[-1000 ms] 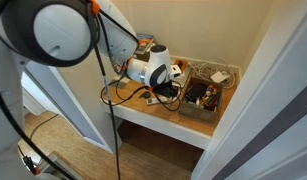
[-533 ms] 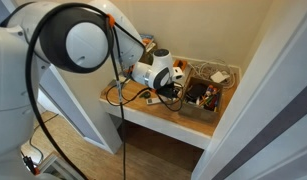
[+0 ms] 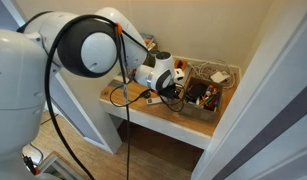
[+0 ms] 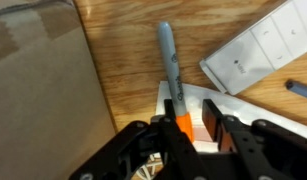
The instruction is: Put the marker in the box
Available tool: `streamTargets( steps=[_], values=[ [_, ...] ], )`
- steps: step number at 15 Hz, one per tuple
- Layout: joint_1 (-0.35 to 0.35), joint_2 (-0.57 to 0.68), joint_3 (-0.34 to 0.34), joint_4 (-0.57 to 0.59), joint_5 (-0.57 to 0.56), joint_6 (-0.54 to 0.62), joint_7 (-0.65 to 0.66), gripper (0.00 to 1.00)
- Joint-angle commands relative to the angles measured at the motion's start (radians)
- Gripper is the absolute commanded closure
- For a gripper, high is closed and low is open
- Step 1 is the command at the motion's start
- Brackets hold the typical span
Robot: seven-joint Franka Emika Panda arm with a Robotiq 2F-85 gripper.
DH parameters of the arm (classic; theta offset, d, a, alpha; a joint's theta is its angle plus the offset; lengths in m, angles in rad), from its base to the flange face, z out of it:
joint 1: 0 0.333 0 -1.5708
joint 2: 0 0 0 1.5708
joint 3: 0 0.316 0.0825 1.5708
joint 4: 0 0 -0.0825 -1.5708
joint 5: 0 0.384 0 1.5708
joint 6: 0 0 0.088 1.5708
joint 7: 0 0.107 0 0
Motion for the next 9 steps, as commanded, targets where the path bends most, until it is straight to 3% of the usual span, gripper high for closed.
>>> streamTargets(
  steps=[1, 3, 5, 7, 9],
  values=[
    [-0.005, 0.040, 0.003, 0.046, 0.007, -0.001, -0.013, 0.62],
    [-0.005, 0.048, 0.002, 0.053, 0.005, -0.003, -0.013, 0.69],
    [-0.006, 0.048, 0.004, 0.055, 0.003, -0.015, -0.020, 0.96],
    [-0.013, 0.033, 0.011, 0.049, 0.008, -0.036, -0.026, 1.00],
    [-0.019, 0.005, 0.013, 0.039, 0.013, -0.052, -0.027, 0.96]
  ],
)
